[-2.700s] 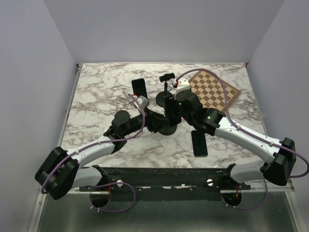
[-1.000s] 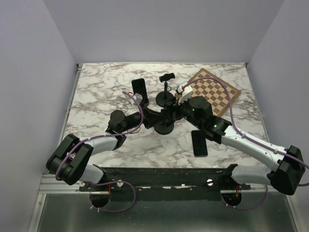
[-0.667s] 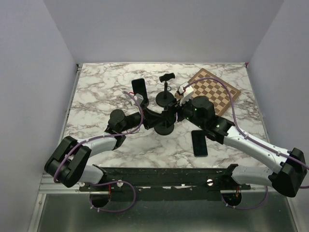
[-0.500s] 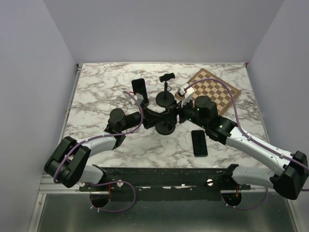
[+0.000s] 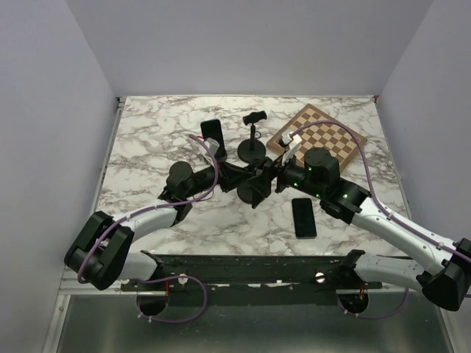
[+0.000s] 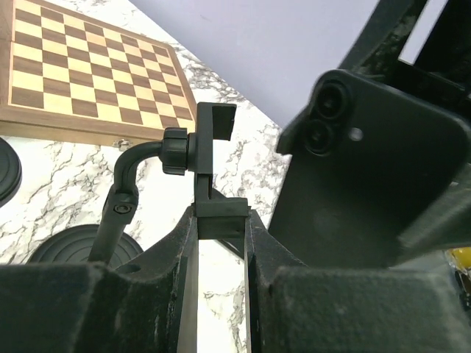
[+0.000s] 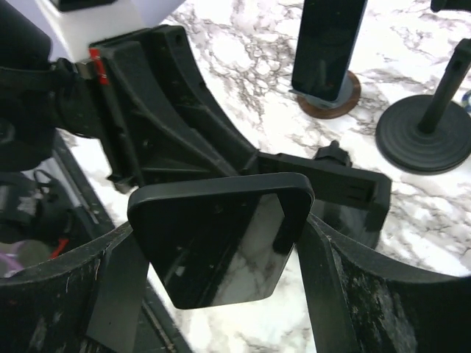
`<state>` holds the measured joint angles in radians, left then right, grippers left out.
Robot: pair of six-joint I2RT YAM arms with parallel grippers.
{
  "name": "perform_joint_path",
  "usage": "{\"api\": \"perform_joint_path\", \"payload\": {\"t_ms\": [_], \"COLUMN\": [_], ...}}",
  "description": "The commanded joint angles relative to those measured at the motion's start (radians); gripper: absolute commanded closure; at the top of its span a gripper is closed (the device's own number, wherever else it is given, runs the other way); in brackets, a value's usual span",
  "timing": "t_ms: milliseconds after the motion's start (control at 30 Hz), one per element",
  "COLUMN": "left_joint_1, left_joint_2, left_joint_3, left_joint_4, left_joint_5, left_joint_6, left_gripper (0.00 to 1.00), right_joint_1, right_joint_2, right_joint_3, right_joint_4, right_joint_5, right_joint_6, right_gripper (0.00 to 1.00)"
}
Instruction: Remove the phone from the phone stand
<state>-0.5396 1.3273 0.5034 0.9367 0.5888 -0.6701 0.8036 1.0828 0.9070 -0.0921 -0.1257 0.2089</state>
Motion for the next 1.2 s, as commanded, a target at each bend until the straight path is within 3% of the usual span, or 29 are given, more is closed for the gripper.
{"api": "perform_joint_path", "payload": {"t_ms": [0, 133, 200, 300, 433, 567, 867, 1033, 1167], "left_joint_1": [-0.019, -0.021, -0.022, -0.014, 0.003, 0.009, 0.015, 0.024, 0.046], "left_joint_2": [-0.025, -0.068, -0.086, -0.105, -0.15, -0.244, -0.639, -0.811, -0.906], "left_joint_3": [0.043, 0.045, 0.056, 0.064, 0.061, 0.042, -0.069, -0.124, -0.157], "left_joint_4": [-0.217, -0.272, -0.319, -0.373, -0.435, -0.53, -0.82, -0.925, -0.917], "left_joint_5": [-0.106, -0.136, -0.137, -0.148, -0.146, -0.207, -0.539, -0.742, -0.855], "left_joint_6": [0.029, 0.053, 0.071, 0.1, 0.108, 0.109, 0.143, 0.147, 0.155], "left_gripper": [1.0, 0.97, 0.92, 0.91, 0.96, 0.98, 1.0, 1.0, 1.0], "right_joint_1": [-0.001, -0.002, -0.003, -0.002, -0.002, -0.002, -0.002, -0.001, 0.0], "right_joint_2": [-0.061, -0.049, -0.059, -0.089, -0.117, -0.043, 0.161, 0.299, 0.37], "right_joint_3": [0.107, 0.253, 0.262, 0.229, 0.176, 0.165, 0.155, 0.168, 0.171], "right_joint_4": [-0.072, -0.45, -0.587, -0.697, -0.743, -0.778, -0.719, -0.733, -0.714], "right_joint_5": [0.002, 0.357, 0.447, 0.455, 0.423, 0.376, 0.295, 0.302, 0.283], "right_joint_6": [0.171, 0.236, 0.266, 0.329, 0.398, 0.423, 0.403, 0.37, 0.355], "right_gripper": [1.0, 1.0, 1.0, 1.0, 1.0, 1.0, 0.99, 0.99, 0.99]}}
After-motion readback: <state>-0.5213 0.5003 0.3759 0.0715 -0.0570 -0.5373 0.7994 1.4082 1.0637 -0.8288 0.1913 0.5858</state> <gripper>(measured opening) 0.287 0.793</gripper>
